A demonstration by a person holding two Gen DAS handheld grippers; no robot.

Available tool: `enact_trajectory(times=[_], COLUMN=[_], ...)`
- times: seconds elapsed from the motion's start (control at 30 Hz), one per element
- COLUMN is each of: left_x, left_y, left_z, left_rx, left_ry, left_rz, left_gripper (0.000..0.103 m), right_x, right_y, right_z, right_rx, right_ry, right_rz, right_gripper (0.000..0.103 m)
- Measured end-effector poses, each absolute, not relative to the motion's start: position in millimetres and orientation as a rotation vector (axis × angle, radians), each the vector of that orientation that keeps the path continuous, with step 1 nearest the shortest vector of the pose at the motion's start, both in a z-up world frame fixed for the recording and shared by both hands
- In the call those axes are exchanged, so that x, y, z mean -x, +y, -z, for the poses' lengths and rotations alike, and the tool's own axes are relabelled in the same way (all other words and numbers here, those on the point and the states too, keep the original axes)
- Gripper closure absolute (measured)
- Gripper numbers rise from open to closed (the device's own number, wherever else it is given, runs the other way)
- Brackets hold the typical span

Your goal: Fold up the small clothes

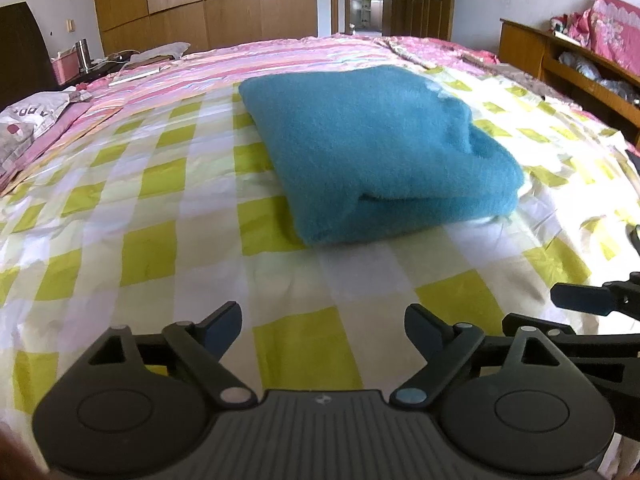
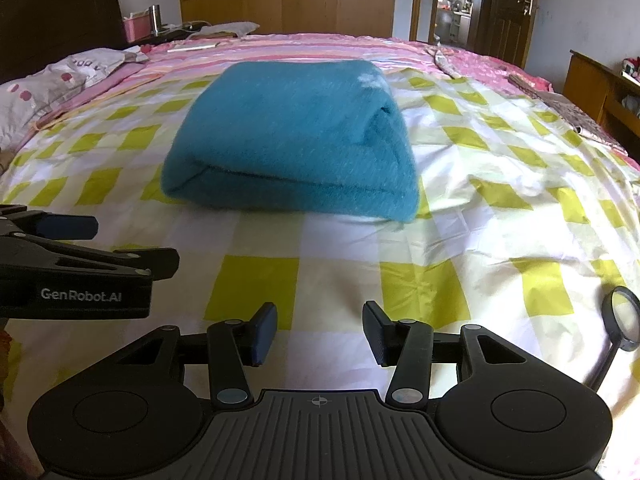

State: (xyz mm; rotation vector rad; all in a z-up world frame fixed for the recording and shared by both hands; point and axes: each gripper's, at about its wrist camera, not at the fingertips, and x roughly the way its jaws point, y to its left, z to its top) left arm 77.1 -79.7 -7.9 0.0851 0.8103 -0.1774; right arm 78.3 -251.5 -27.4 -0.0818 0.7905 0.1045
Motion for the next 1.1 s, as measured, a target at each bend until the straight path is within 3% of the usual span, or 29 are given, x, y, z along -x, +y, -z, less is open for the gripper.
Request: enact_trajectory(times=[1.1], left_x=[-52], left_y=[-83], left_z=[4], left_rx=[-0.106], left_ry=[0.84], left_rz=[0.186], left_gripper=[0.007], right_x=[-52], right_y=[-250], right_z=[15], right_rx=[0.026], right_ry=[0.774], right_rz=[-0.074], right_gripper=[0.05])
